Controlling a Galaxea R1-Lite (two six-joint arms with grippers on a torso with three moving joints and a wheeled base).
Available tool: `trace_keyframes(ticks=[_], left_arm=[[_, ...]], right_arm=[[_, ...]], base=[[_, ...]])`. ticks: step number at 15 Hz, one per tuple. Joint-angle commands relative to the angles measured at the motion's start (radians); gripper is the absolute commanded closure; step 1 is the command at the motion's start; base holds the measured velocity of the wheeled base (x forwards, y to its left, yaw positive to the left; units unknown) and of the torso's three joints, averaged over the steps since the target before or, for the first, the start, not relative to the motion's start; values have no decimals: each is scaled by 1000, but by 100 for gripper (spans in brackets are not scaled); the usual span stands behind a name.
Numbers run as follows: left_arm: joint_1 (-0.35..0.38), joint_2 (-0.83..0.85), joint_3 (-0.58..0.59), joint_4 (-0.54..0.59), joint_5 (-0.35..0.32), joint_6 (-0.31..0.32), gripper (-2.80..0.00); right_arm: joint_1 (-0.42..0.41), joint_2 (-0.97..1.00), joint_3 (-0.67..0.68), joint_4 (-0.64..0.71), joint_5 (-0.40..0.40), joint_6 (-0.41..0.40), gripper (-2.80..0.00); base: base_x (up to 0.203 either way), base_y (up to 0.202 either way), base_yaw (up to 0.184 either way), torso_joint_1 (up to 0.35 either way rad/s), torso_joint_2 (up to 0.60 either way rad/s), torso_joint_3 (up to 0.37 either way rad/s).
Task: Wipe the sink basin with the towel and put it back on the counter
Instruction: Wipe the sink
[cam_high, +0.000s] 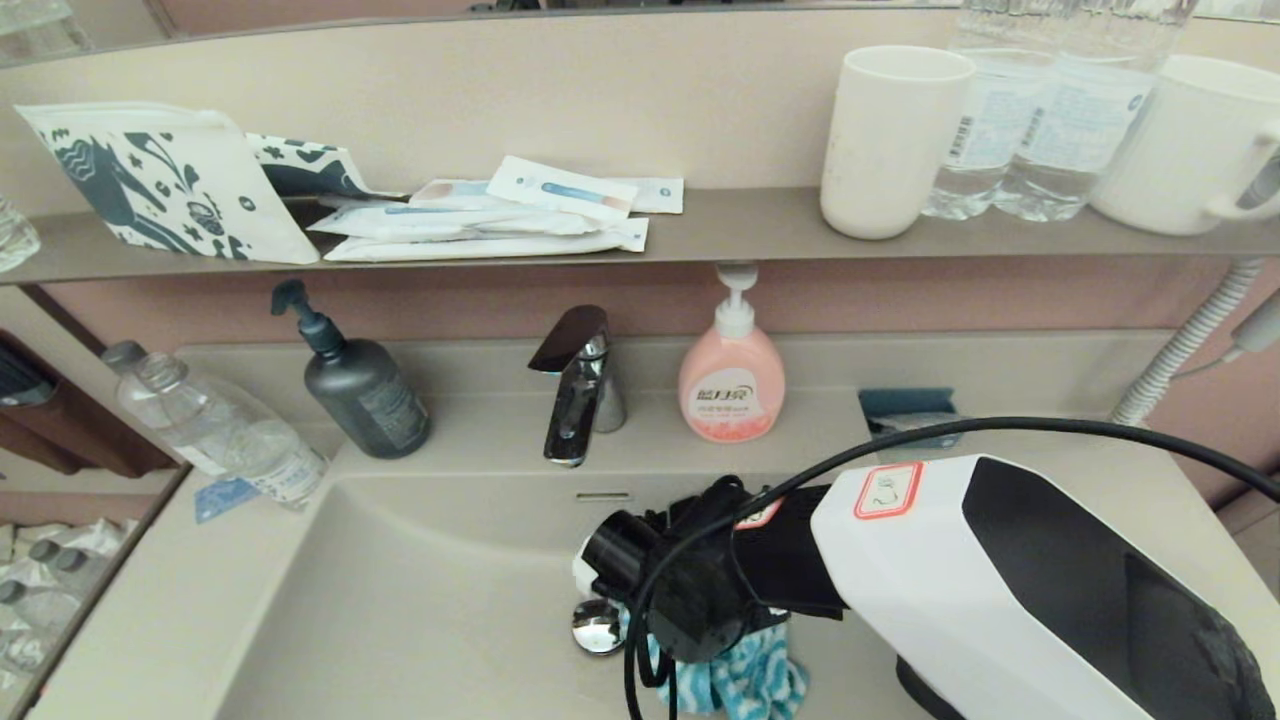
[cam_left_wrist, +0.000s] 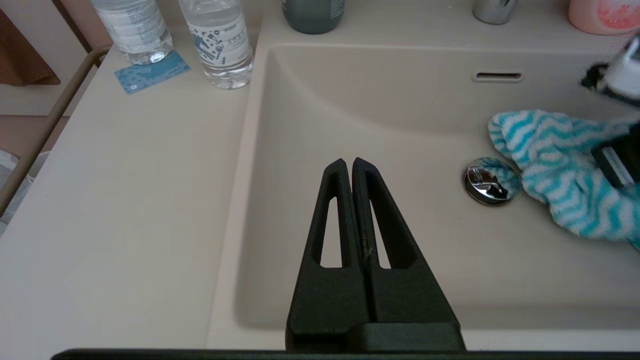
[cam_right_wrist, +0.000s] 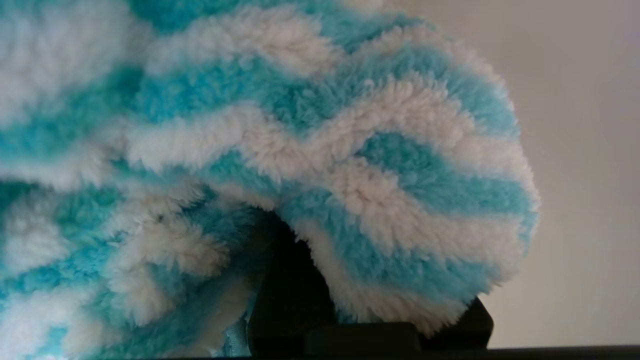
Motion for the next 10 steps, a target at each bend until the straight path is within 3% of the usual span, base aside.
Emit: trace_keyframes(ticks=[1, 4, 7, 10], left_arm=[[0, 1, 0, 0, 0, 0, 0], [0, 1, 0, 0, 0, 0, 0], [0, 1, 0, 0, 0, 0, 0], [0, 1, 0, 0, 0, 0, 0]], right_arm=[[79, 8, 2, 66, 4, 75, 0], [169, 47, -23, 71, 36, 141, 0], [203, 115, -118, 75, 129, 232, 0], [229, 148, -130, -11, 191, 241, 0]], base=[[0, 0, 0, 0, 0, 0], [0, 0, 0, 0, 0, 0], [0, 0, 0, 0, 0, 0], [0, 0, 0, 0, 0, 0]])
